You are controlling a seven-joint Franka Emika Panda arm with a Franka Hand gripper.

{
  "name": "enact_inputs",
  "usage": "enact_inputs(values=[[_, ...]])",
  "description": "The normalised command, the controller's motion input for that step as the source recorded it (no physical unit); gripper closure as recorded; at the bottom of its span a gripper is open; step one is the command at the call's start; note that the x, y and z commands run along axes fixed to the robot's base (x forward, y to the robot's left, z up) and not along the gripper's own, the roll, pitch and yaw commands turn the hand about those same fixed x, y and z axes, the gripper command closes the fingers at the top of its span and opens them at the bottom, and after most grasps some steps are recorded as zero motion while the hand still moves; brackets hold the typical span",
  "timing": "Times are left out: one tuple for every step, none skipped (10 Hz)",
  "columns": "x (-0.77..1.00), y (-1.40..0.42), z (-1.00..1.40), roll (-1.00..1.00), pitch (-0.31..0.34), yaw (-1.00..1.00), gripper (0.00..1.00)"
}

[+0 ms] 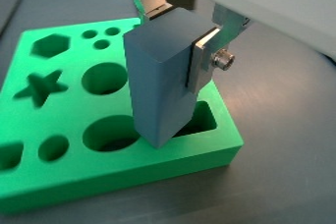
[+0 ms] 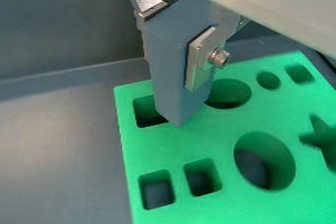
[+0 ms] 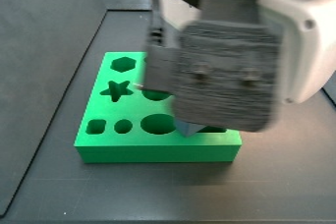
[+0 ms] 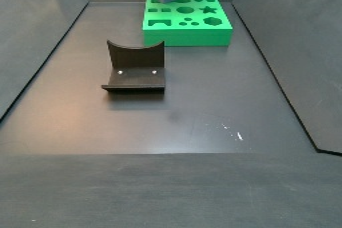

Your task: Insert the rectangle object.

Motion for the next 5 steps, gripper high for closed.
enact_inputs(values=[[0.0, -0.02, -0.26, 0.11, 0.0, -1.0, 1.0], [0.46, -0.23, -0.18, 0.05, 0.0, -0.59, 1.0], [0.59, -0.37, -0.15, 0.0, 0.0, -0.43, 1.0], [0.41, -0.32, -0.16, 0.0, 0.0, -0.6, 1.0], [0.25, -0.17, -0.34, 0.06, 0.0, -0.79, 1.0]])
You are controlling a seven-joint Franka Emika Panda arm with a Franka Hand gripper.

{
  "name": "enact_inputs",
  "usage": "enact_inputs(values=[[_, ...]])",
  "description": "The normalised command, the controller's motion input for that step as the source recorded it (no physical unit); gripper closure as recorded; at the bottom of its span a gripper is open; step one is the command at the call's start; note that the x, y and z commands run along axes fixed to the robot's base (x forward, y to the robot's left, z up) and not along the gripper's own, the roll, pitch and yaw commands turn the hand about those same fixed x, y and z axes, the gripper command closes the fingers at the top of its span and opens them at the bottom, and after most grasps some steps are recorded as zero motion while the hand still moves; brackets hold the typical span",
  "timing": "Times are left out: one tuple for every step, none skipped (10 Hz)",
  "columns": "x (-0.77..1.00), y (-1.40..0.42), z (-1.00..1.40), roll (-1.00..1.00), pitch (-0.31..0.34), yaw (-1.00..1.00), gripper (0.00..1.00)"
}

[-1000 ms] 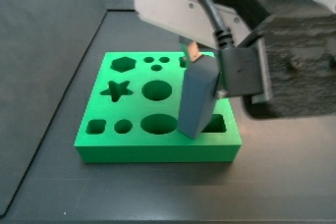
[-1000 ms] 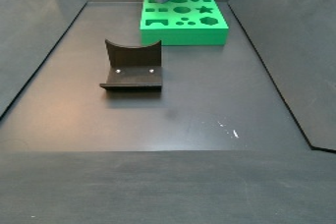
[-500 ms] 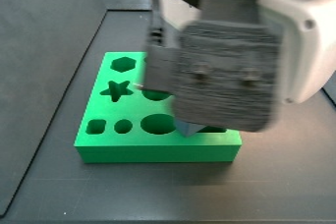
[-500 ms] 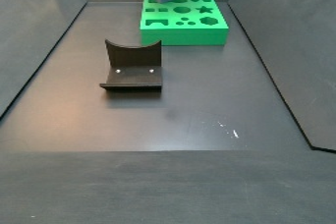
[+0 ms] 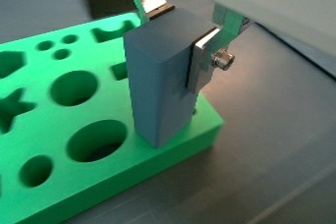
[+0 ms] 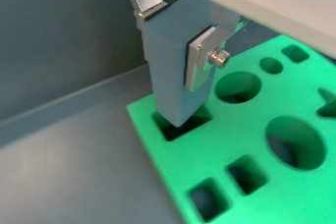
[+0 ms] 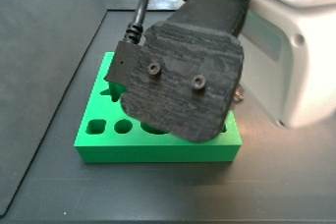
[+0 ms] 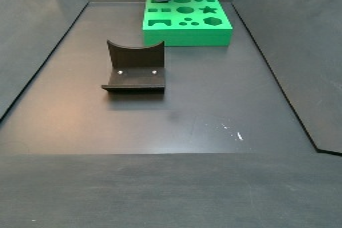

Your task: Insert the rectangle object.

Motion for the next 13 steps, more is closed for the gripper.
enact_inputs(values=[[0.19, 0.0, -0.4, 0.09, 0.0, -0.82, 1.0], [0.23, 0.0, -0.41, 0.14, 0.114, -0.57, 1.0], [0.06, 0.08, -0.46, 0.07, 0.131, -0.46, 1.0], [0.0, 0.17, -0.48, 0.07, 0.131, -0.59, 1.0], [0.0, 0.06, -0.43, 0.03, 0.096, -0.44, 1.0], [-0.11, 0.12, -0.43, 0.0, -0.043, -0.1, 1.0], [-0.13, 0.08, -0.51, 0.0, -0.121, -0.05, 1.0], [0.0, 0.13, -0.49, -0.08, -0.004, -0.33, 1.0], [0.0, 0.12, -0.34, -0.03, 0.003, -0.39, 1.0], [0.07, 0.04, -0.33, -0.1, 0.0, -0.22, 1.0], [0.15, 0.01, -0.4, -0.19, 0.0, -0.21, 1.0], [0.05, 0.0, -0.46, -0.29, -0.019, -0.09, 1.0], [0.01, 0.0, -0.36, -0.37, -0.021, -0.02, 1.0]])
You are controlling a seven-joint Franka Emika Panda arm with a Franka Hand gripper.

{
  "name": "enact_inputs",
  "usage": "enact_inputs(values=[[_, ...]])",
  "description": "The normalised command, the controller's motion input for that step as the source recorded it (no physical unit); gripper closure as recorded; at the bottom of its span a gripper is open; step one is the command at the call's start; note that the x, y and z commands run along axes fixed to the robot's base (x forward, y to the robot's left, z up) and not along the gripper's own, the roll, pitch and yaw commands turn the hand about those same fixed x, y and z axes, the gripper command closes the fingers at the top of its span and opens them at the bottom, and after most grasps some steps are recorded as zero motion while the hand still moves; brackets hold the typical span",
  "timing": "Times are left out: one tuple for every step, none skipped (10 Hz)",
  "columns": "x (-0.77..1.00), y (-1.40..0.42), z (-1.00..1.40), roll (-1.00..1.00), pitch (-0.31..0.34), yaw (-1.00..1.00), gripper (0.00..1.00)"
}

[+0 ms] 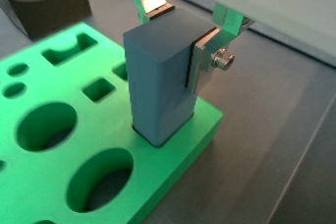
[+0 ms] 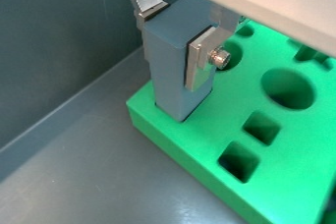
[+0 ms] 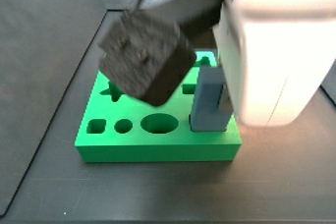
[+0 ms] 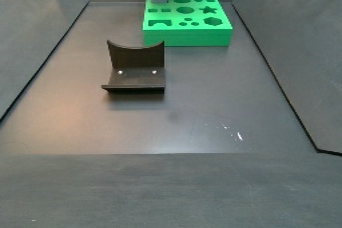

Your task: Insert the rectangle object.

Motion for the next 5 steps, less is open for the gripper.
enact_inputs(values=[[0.07, 0.07, -0.27, -0.42, -0.037, -0.01, 1.0], [0.01, 0.04, -0.51, -0.17, -0.053, -0.07, 1.0], [0.0, 0.0, -0.44, 0.0, 0.0, -0.01, 1.0], [0.0, 0.0, -0.46, 0.09, 0.0, 0.0, 1.0], [0.0, 0.0, -0.37, 0.0, -0.031, 0.0, 1.0]])
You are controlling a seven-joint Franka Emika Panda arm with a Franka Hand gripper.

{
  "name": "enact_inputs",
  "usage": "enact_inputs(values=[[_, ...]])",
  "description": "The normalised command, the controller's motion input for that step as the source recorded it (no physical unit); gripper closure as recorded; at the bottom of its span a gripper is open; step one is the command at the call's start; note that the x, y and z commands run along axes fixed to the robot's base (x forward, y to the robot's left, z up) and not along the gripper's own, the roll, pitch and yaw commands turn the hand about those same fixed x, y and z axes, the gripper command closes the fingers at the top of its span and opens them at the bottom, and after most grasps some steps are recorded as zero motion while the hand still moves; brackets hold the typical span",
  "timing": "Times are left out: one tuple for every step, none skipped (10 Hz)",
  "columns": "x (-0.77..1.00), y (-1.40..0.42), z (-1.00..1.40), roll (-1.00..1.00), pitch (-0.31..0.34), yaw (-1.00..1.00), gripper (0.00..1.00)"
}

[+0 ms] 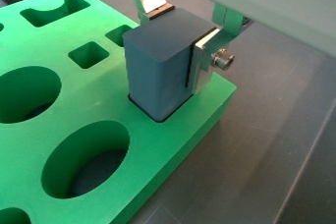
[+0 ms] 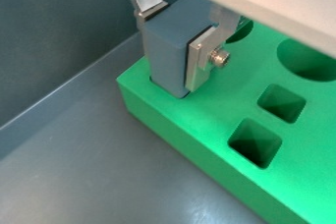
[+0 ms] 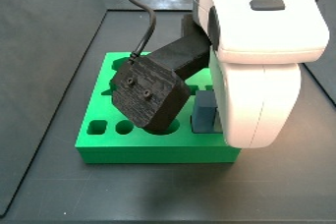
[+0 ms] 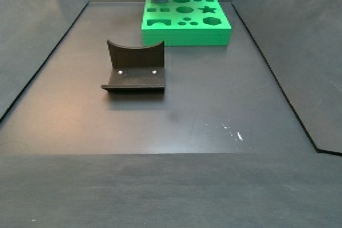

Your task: Insert the rectangle object.

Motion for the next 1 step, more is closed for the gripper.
enact_inputs(values=[[0.0, 0.0, 0.0, 0.0, 0.0, 0.0, 1.0]])
